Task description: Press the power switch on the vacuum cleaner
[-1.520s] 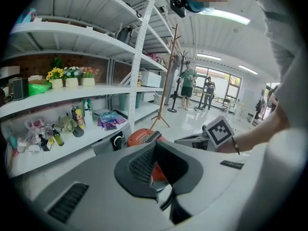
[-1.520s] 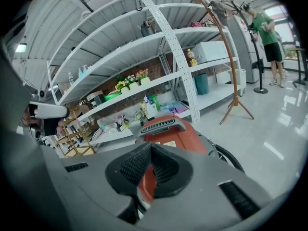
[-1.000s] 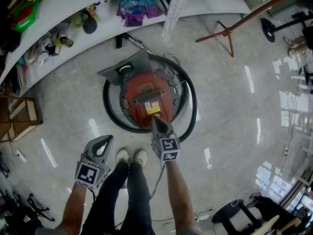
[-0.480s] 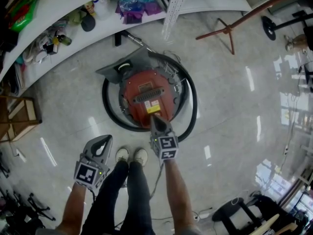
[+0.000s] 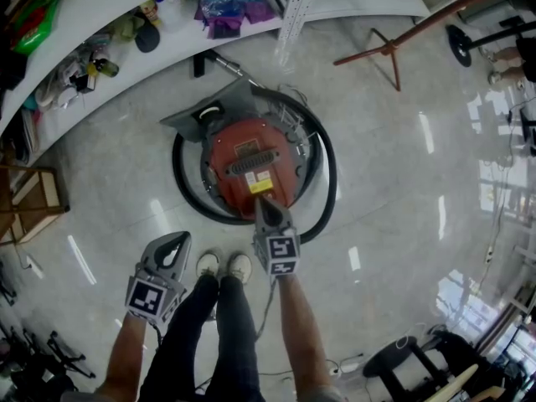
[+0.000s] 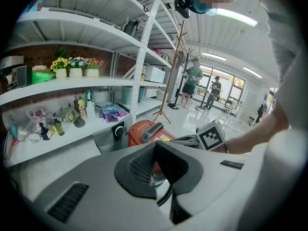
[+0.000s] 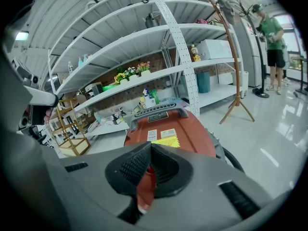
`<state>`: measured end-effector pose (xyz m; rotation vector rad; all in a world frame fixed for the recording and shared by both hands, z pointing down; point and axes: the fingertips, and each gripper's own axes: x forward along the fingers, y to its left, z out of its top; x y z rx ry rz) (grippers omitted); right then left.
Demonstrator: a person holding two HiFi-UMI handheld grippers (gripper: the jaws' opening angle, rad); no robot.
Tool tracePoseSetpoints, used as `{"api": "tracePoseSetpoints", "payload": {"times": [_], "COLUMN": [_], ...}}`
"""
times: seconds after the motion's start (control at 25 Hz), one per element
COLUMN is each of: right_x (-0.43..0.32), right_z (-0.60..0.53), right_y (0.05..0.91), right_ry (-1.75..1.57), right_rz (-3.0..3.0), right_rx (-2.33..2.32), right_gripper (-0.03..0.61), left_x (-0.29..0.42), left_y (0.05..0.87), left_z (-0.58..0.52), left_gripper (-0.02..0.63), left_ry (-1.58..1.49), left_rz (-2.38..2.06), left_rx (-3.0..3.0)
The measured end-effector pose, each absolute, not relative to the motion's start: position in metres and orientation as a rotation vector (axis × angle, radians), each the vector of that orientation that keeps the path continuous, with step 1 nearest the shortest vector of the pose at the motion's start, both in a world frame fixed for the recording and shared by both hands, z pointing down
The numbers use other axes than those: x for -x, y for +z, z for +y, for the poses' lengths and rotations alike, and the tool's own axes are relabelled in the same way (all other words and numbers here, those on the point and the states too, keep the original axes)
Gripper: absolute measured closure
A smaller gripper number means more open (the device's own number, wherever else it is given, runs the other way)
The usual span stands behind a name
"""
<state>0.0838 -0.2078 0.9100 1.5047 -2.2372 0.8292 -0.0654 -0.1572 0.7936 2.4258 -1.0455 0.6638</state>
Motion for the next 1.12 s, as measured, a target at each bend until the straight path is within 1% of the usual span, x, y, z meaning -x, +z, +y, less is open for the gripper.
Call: {"api": "tracePoseSetpoints", "payload": {"times": [0.84, 1.12], "right_x": [-0.080, -0.079], "right_z": [-0.204, -0.205], "right_y": [0.918, 0.920], "right_ry": [0.766, 0.693], "right_rz": [-2.226, -2.241], "right_rx": [-1.516, -1.503], "right_gripper": [0.571, 0.571], "left_x": [0.070, 0.069], "left_y": [0.801, 0.802], "left_z": [-0.156, -0.156], "left_gripper": [0.604, 0.605], "left_ry": [0.670, 0.664], "left_rz": [-1.052, -1.051], "left_rx": [-2.424, -2.422]}}
